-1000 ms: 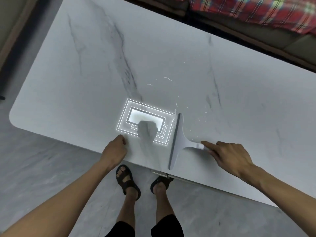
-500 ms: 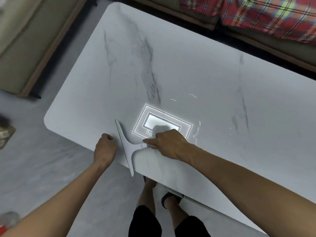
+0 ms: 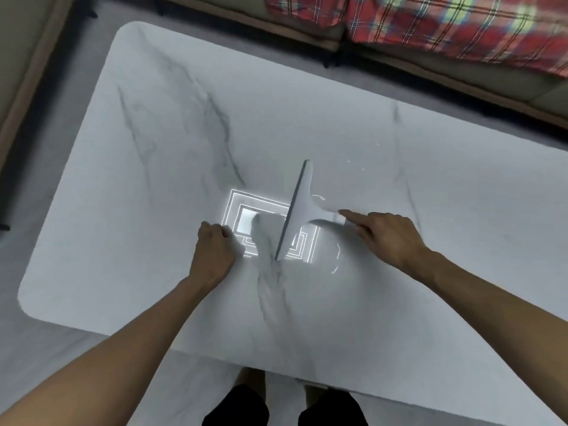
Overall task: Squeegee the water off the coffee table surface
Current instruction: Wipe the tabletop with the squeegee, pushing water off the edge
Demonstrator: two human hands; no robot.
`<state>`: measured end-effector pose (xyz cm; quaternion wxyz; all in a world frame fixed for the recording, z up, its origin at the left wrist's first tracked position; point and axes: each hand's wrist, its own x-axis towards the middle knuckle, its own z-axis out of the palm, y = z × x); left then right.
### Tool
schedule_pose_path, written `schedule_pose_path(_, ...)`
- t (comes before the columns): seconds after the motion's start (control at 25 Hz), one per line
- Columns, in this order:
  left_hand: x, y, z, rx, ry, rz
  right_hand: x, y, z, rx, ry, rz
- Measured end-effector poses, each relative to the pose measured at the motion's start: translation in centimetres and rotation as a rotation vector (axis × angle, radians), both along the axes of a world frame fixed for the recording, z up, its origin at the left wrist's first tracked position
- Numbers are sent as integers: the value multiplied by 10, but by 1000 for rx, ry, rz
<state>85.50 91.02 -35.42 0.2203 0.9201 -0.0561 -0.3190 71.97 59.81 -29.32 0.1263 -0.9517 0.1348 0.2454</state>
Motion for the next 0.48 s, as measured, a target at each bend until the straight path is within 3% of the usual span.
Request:
schedule_pose_path(0.24,-11,-55,-4,23,28,-111,-52,-64,44,-114,82,-111)
schedule_pose_path(0.48,-11,-106,-4,-82,125,-238,75,-93,27,98,-190,-363)
